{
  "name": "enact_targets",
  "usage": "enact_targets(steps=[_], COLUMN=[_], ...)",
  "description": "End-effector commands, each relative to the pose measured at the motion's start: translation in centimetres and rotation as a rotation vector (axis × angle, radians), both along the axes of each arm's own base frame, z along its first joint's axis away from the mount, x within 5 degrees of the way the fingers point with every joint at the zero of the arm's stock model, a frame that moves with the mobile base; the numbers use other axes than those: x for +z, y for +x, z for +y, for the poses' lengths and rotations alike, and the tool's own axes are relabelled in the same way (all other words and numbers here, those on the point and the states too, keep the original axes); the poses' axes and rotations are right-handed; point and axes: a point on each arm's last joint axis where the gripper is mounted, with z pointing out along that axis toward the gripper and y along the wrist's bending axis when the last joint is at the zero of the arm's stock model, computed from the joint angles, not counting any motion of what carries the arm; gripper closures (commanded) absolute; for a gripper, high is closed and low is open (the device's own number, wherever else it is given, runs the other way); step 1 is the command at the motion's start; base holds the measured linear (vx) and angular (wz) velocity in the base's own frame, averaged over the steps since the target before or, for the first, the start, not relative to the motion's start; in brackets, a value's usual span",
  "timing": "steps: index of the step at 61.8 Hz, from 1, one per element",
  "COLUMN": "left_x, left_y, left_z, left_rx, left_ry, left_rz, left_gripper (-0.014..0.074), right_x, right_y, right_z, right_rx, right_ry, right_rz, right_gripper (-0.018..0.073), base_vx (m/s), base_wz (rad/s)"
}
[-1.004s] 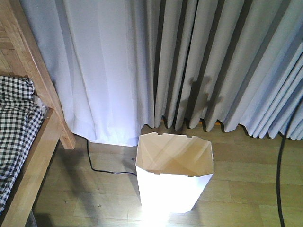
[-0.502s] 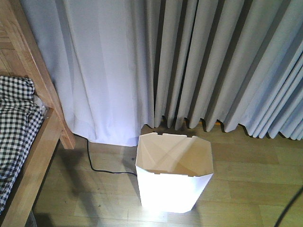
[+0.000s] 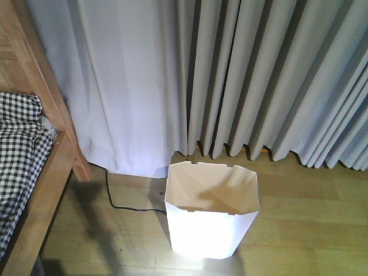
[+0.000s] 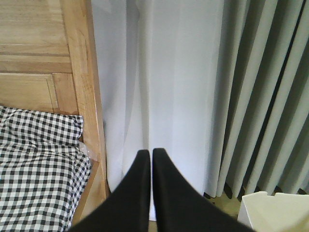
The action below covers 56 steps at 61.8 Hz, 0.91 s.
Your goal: Move trash bin to bedside with robot
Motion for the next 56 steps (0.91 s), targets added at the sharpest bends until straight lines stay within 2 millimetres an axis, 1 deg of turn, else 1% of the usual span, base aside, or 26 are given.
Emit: enact_targets(steps=[1,6,9,11,18,56], left_x=[-0.26,-0.26,-0.26,-0.26,-0.26,-0.26], left_y=[0.12,0.12,0.12,0.12,0.12,0.12], left_z=[-0.01,-0.01,-0.01,-0.01,-0.01,-0.01], left_rx=[0.0,0.0,0.0,0.0,0.0,0.0], left_ry=[-0.012,-0.012,-0.012,-0.012,-0.012,-0.012], left_rz=[-0.055,-0.055,-0.055,-0.055,-0.055,-0.055], left_gripper=[0.0602,0.0602,0.0602,0.0602,0.0602,0.0602], right_x=[0.46,0.11,0.15,0.19,0.17,0.1], right_y=[-0.28,-0.22,-0.23,-0.23,-0.22,-0.22], right_z=[-0.14,-0.12,-0.14,-0.15,-0.15,-0.13], right_rx=[-0.016,-0.014,-0.016,-0.017,-0.018,-0.015], right_ry=[0.007,0.005,-0.009,-0.012,-0.014,-0.009], right_rz=[-0.097,-0.081,-0.085,-0.089,-0.089,-0.081], right_gripper=[0.0323,0.033,0.0367,0.0403,0.0577,0.057], base_vx=[0.0,0.0,0.0,0.0,0.0,0.0], base_wz=[0.0,0.0,0.0,0.0,0.0,0.0])
